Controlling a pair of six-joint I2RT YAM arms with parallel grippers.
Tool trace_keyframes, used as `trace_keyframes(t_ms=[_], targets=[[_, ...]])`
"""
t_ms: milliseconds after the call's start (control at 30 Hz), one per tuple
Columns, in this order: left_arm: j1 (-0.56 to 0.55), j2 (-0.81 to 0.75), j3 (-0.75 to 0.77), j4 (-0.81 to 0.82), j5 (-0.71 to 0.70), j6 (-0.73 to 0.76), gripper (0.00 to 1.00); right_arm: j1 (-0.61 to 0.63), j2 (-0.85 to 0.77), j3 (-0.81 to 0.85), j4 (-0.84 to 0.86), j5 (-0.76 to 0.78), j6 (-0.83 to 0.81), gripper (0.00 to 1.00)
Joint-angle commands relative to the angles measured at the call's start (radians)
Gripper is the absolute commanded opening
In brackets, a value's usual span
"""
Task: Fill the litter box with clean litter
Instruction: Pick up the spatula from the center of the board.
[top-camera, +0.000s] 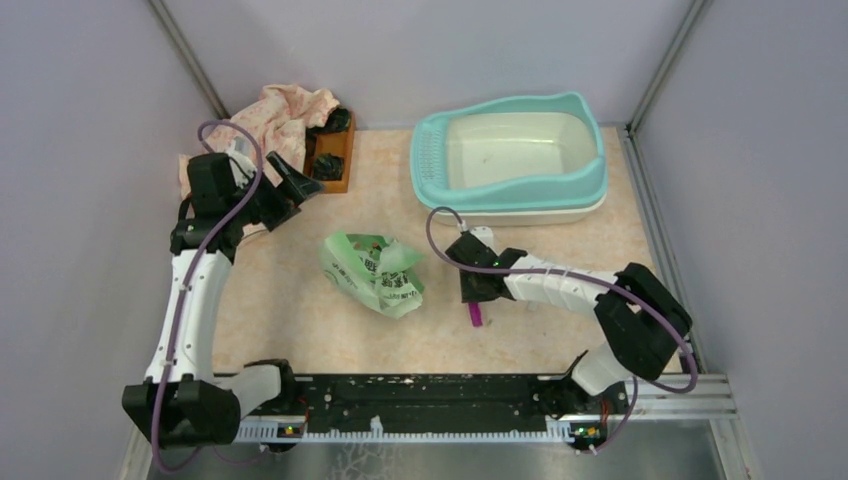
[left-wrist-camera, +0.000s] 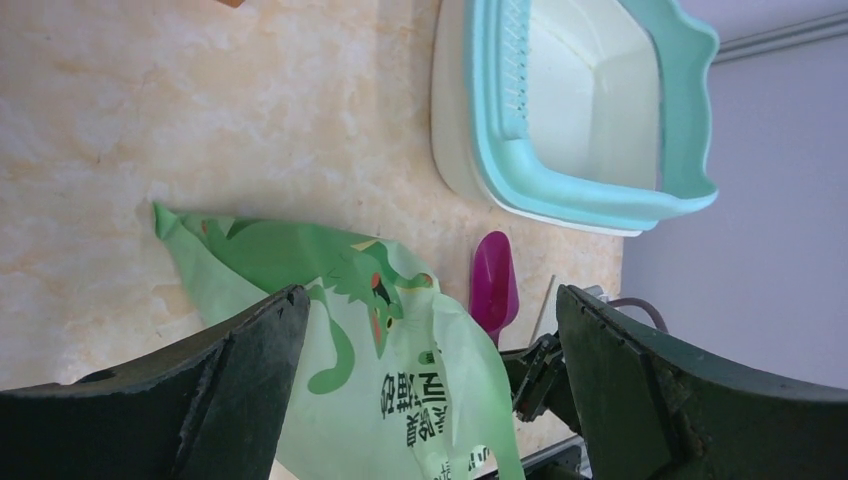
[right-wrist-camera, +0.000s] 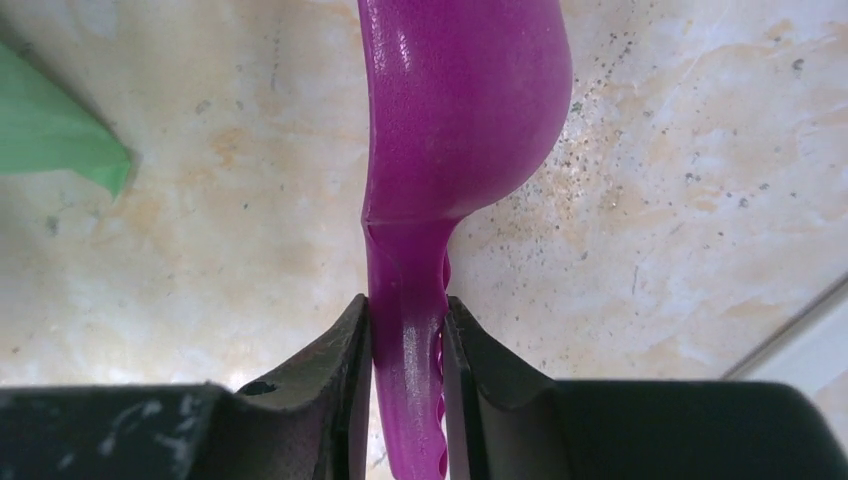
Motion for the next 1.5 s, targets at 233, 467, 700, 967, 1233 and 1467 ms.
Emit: trace_keyframes(t_ms=[233,467,700,967,1233,1467], targets=[[0.002,-0.066,0.067,0.066,0.259,0.041,0.99,-0.009,-0.492,0.164,-0.113,-0.149,-0.219,0.00],[-0.013,-0.146,-0.045,0.453,0.574,-0.135,0.99,-0.011,-0.530,0.286,0.078,-0.799,-0.153,0.01],[-0.036,-0.204,-0.056,0.674,0.667,-0.239,0.99,-0.011,-0.440,0.276,0.471,-1.155,0.111,0.01],[-0.041,-0.246,-0.063,0.698,0.703,-0.245,0.96,-0.012,-0.351,0.298,0.595,-1.230,0.217,0.00],[-0.046,-0.241,-0.042,0.648,0.742,-0.180,0.92,-0.009,-0.293,0.323,0.582,-1.262,0.218,0.00],[-0.076,-0.223,-0.034,0.567,0.760,-0.108,0.77,-0.009,-0.258,0.363,0.507,-1.283,0.169,0.00]])
